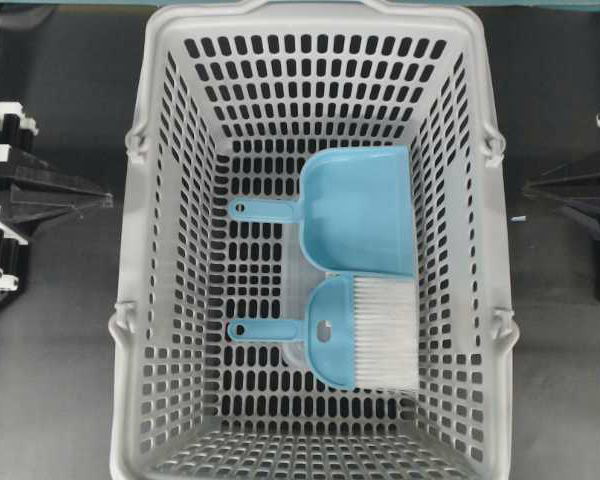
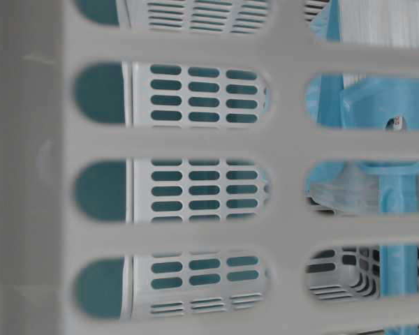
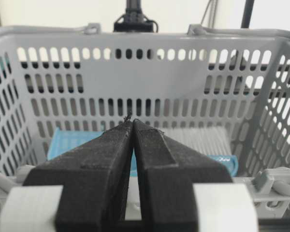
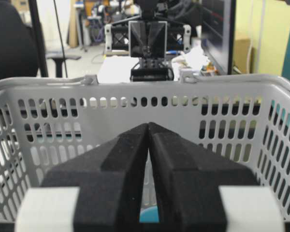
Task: Pick up the hand brush from the shopping basket with the left arm.
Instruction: 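Move the left gripper over the basket toward the blue brush handle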
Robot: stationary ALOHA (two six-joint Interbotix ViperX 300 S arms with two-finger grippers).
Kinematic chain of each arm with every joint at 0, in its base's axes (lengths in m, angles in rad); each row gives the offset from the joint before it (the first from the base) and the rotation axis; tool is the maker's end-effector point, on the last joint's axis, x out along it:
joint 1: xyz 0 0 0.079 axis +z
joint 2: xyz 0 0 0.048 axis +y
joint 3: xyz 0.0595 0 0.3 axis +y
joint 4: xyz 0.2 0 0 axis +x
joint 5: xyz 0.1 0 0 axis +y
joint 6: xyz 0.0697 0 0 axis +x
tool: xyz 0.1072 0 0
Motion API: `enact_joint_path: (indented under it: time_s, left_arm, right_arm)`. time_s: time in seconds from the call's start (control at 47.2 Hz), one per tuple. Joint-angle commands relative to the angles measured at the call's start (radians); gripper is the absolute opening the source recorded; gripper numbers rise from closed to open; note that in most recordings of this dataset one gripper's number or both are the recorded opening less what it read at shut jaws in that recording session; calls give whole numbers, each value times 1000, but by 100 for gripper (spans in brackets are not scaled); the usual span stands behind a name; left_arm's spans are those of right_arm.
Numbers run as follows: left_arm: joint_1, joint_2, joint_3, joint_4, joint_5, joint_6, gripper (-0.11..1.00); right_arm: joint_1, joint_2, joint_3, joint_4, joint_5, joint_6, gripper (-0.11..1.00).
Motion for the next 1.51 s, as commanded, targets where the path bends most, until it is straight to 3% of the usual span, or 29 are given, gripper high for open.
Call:
enact_joint_path:
  time_s: [0.0,0.085,0.233,0.466,0.721,0.806,0.933,0.997,1.103,1.166,1.251,1.315,1.484]
  left_arm:
    - [-3,2,-61,43,63,-23,6]
    - [-3,8,-115,43,173,-34,0]
    - [-18,55,-275,43,402,-44,0]
    - [-46,241,-515,43,721,-44,0]
    - [-54,416,-649,43,848,-41,0]
    - [-61,445,-670,43,873,-48,0]
    - [-66,500,-712,43,942,-61,1]
    - [-67,529,-736,41,983,-81,9]
    - [-71,595,-782,43,1048,-123,40]
    - [-78,641,-810,43,1074,-137,61]
    - [-92,706,-848,43,1109,-140,81]
    - [-104,759,-882,41,1141,-138,90]
    - [-132,867,-934,43,1193,-155,89]
  right_arm:
    - [0,5,-18,2,-8,5,0]
    - [0,-3,-20,12,8,6,0]
    - [0,-14,-21,15,51,9,-1]
    - [-11,-12,-21,15,107,8,-1]
    - [-25,-9,-23,14,172,6,0]
    - [-25,-9,-23,15,178,8,5]
    - [-25,-9,-25,15,184,9,29]
    - [-25,-9,-26,17,181,11,48]
    - [-26,-9,-25,18,179,11,73]
    - [-28,-12,-26,18,179,17,81]
    - [-28,-14,-26,18,179,31,82]
    - [-28,-14,-26,18,179,40,81]
    - [-28,-14,-26,18,175,43,81]
